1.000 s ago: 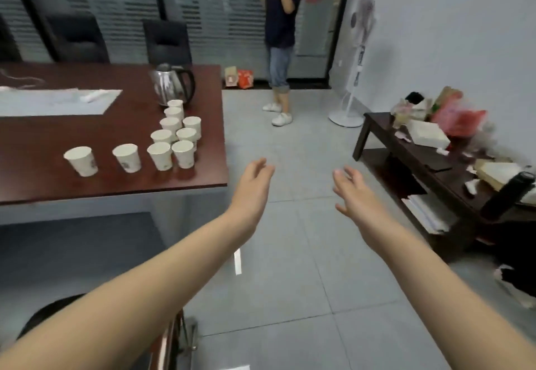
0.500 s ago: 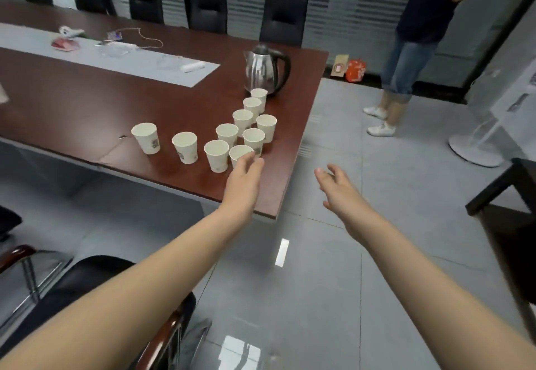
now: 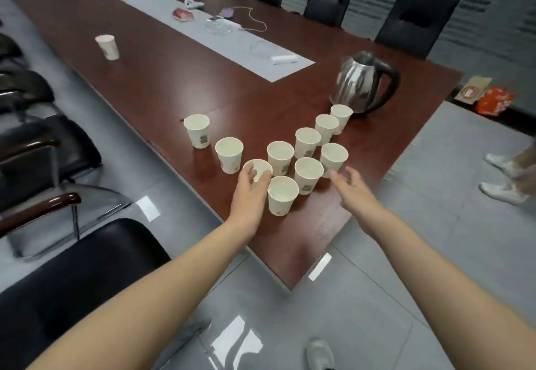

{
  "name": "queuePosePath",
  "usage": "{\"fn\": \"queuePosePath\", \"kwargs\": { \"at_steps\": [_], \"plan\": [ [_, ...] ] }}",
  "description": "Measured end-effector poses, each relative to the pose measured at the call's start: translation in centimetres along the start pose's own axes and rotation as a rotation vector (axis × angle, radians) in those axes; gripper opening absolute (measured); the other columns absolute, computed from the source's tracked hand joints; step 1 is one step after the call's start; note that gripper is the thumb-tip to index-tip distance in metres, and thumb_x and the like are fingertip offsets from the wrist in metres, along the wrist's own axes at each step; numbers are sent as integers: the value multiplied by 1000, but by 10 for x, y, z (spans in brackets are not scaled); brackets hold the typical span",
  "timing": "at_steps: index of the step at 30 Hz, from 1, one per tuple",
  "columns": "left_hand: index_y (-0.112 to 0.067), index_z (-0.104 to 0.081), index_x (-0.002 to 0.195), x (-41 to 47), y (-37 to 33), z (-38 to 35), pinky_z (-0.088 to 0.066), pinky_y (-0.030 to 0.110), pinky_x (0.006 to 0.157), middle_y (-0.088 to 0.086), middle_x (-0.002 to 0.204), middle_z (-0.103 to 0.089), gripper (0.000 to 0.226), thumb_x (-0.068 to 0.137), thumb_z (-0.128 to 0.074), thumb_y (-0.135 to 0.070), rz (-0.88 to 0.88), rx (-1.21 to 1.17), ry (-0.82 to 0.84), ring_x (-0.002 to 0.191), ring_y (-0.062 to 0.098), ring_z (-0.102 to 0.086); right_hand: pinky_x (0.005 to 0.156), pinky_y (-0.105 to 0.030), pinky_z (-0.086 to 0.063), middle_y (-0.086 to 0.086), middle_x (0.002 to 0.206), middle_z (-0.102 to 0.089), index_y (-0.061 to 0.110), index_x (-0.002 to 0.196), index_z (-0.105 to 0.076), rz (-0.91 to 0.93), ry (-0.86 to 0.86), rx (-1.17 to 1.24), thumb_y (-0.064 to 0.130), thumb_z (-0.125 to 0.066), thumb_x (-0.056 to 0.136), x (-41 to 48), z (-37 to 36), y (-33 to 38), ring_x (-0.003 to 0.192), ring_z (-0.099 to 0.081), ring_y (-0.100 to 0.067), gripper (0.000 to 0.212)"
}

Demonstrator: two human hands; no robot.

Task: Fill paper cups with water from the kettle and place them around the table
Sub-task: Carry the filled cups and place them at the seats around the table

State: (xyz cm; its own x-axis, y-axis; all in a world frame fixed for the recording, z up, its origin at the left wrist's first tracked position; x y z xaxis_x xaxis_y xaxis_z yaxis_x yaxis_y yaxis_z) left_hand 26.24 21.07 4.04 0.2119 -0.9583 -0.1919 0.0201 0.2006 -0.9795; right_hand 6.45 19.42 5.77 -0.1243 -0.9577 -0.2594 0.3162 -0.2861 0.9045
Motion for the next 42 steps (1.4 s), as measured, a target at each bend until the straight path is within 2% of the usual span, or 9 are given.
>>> {"fn": "queuePosePath", "kwargs": {
  "at_steps": [4,11,13,17,20,24,29,33,42],
  "plan": [
    [-17,-29,146,19,31,-23,-29,23,105,0,147,-40,59,95,-51,-37,63,-21,-148,133,13,-39,100,-23,-27,-2,154,-29,14,151,-16,28,161,-66,35,-51,97,63,-5,-15,138,-32,-16,67],
    [-30,-44,115,28,61,-74,-37,9,86,-15,110,-53,26,93,-57,-27,98,-45,-360,103,1,-50,115,-46,-28,-4,153,-31,13,148,-19,103,364,-178,65,-65,61,134,-13,-48,141,-29,-20,112],
    [-25,-44,124,33,69,-83,-36,12,89,-7,121,-51,37,91,-60,-29,104,-57,-411,111,7,-48,117,-44,-25,-3,156,-27,14,151,-16,124,407,-166,57,-72,67,145,-14,-52,143,-26,-17,110],
    [-30,-37,121,40,76,-95,-33,-5,75,-10,122,-46,44,88,-65,-24,79,-84,-483,115,7,-44,110,-29,-30,3,142,-41,13,149,-20,171,474,-157,25,-76,80,163,-15,-63,130,-38,-10,90],
    [-33,-35,121,45,87,-97,-36,4,83,-16,119,-46,55,82,-72,-23,66,-75,-508,114,4,-45,100,-16,-27,9,136,-37,13,149,-22,240,533,-169,18,-79,76,170,-20,-68,124,-35,-2,93],
    [-23,-36,125,44,99,-100,-42,16,93,-5,124,-51,73,67,-80,-27,60,-84,-549,110,2,-52,107,-23,-29,0,146,-36,14,148,-25,257,562,-122,15,-83,71,177,-27,-75,132,-36,-10,96],
    [-12,-42,128,52,111,-100,-48,46,97,8,122,-58,93,53,-85,-46,86,-58,-554,114,20,-57,103,-22,-32,-1,141,-41,16,144,-29,267,589,-88,20,-87,57,186,-34,-77,127,-41,-11,105],
    [-11,-38,127,58,117,-99,-41,5,88,-14,112,-50,75,67,-84,-12,60,-27,-561,100,-15,-51,107,-25,-32,1,141,-39,19,145,-25,258,636,-72,28,-81,48,192,-37,-82,128,-40,-10,112],
    [-17,-37,121,61,120,-100,-39,3,85,-15,112,-50,79,60,-86,-15,12,-34,-588,101,-10,-52,102,-37,-45,-7,123,-61,8,127,-47,288,667,-107,47,-87,42,200,-42,-87,115,-58,-19,102]
  ]
}}
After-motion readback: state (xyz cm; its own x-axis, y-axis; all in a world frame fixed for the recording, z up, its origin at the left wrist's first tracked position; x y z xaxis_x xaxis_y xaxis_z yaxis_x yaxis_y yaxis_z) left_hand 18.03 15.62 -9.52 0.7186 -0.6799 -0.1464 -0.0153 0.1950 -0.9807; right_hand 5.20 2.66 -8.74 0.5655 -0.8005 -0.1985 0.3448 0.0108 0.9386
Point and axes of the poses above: each hand's wrist, its own x-axis towards the middle knuckle, its own z-axis out of the back of the hand, y = z × x, the point moved 4 cm from there along x, towards the middle knuckle
